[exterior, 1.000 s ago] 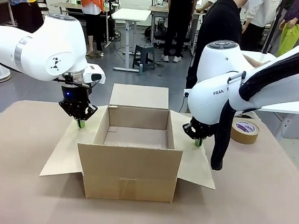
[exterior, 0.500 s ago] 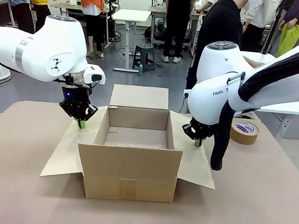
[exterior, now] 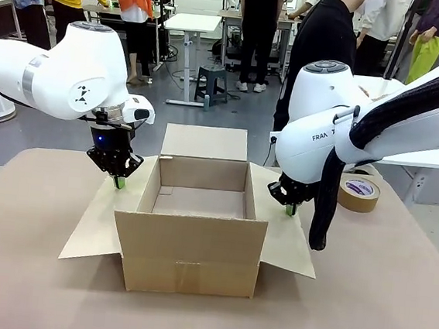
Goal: Wrap the clocks to prevent damage.
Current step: Once the human has placed the objects inside and stepped back, release both hands from the side flaps of the Package Box.
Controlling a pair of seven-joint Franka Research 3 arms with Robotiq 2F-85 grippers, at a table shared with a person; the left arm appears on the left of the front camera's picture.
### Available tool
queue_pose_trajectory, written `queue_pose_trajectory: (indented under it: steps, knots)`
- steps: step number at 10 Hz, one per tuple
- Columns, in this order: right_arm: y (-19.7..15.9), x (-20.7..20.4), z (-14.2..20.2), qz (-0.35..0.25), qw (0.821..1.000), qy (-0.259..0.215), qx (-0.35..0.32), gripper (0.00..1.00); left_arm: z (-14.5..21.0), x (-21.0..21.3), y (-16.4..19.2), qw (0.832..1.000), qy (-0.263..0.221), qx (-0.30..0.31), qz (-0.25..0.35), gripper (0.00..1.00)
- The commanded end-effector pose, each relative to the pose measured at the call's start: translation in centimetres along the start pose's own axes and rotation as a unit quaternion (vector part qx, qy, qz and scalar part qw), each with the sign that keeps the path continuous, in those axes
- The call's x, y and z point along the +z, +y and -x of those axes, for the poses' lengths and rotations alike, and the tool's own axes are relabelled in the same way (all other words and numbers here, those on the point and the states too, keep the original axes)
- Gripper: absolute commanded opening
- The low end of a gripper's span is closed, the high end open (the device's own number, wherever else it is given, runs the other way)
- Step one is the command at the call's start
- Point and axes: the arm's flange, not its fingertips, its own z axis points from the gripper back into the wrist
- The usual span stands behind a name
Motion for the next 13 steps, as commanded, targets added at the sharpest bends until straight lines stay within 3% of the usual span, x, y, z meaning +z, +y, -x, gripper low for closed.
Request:
queue_pose_trajectory:
  steps: [1, 13]
  knots:
    - [0.01, -0.07, 0.03, 0.003, 1.000, 0.000, -0.001, 0.01, 0.03, -0.09, 0.03, 1.000, 0.001, 0.000, 0.000, 0.01]
    - [0.01, -0.07, 0.03, 0.003, 1.000, 0.000, -0.001, 0.01, 0.03, -0.09, 0.03, 1.000, 0.001, 0.000, 0.000, 0.01]
